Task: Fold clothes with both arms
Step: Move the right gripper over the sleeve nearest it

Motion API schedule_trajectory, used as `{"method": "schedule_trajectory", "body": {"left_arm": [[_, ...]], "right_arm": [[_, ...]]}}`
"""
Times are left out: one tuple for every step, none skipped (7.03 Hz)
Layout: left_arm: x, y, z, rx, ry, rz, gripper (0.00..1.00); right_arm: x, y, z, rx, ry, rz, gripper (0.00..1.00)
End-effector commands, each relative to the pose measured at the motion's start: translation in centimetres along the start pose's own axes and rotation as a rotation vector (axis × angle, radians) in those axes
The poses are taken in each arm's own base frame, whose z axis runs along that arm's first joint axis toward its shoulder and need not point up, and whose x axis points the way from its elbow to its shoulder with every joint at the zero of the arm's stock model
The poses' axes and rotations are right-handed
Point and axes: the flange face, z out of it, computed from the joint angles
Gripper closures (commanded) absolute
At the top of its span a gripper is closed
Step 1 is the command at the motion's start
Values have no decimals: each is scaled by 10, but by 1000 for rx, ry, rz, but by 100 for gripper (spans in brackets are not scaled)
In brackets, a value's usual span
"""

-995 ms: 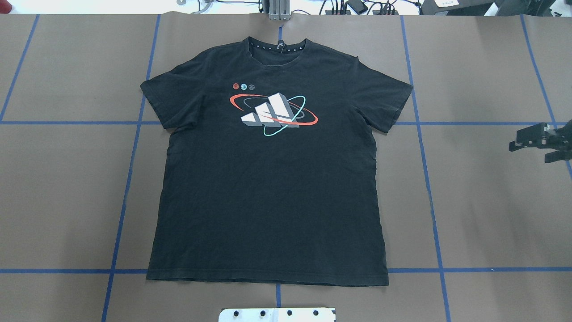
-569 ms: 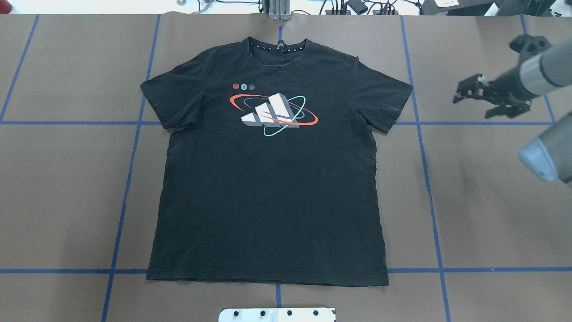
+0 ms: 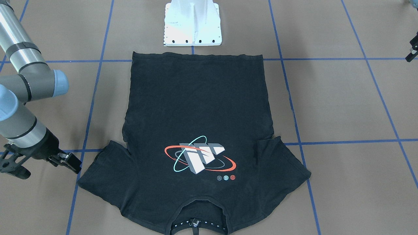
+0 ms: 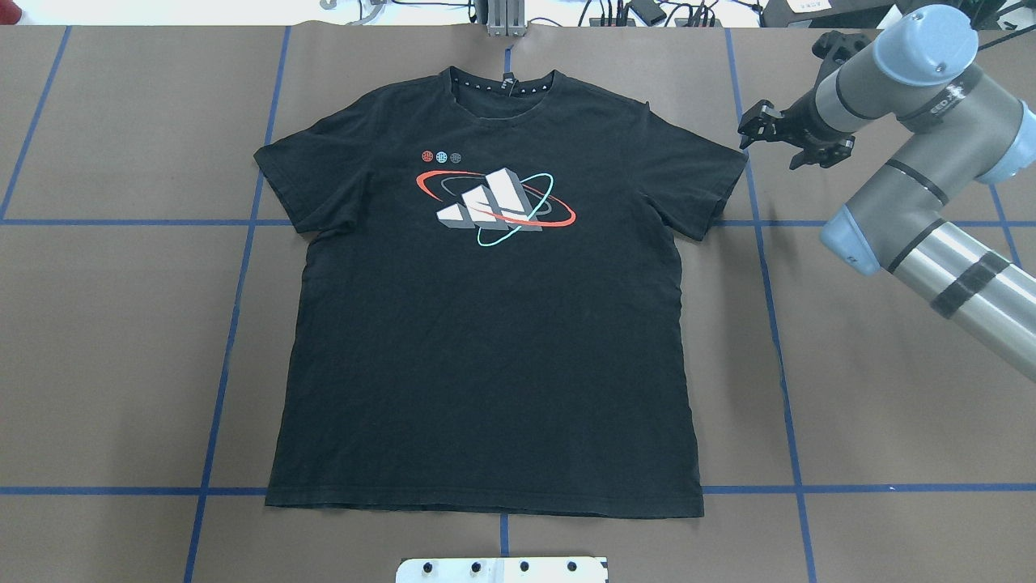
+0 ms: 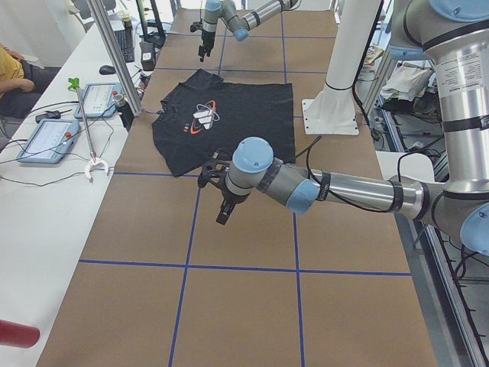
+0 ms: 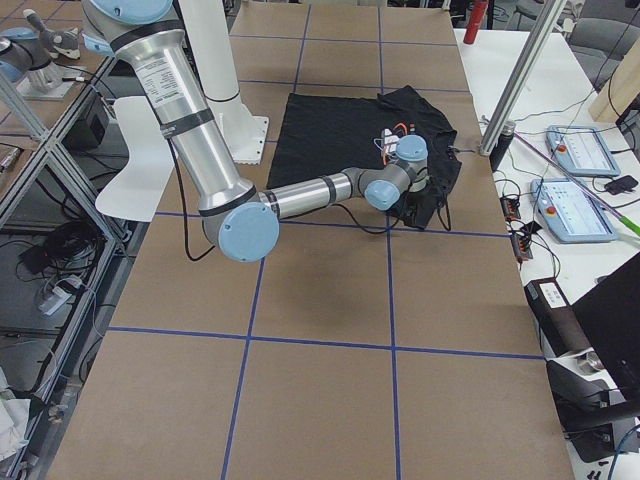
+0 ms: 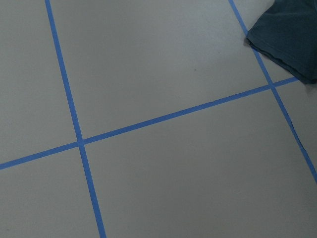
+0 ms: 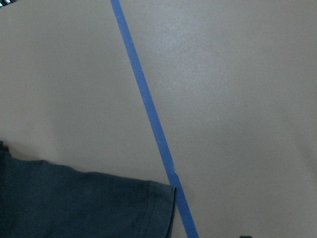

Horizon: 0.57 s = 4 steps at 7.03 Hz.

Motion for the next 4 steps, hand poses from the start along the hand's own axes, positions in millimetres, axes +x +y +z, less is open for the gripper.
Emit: {"method": "schedule_trajectory", "body": {"left_arm": [[0, 0, 0, 0, 0, 1, 0], [0, 0, 0, 0, 0, 1, 0], [0, 1, 0, -1, 0, 0, 0], [-1, 1, 1, -2, 0, -2, 0]], "right_arm": [[-4, 0, 28, 69, 50, -58, 19], [-23, -7, 31, 74, 43, -67, 19], [-23, -7, 39, 66, 53, -65, 20], [-33, -11, 43, 69, 41, -67, 21]]}}
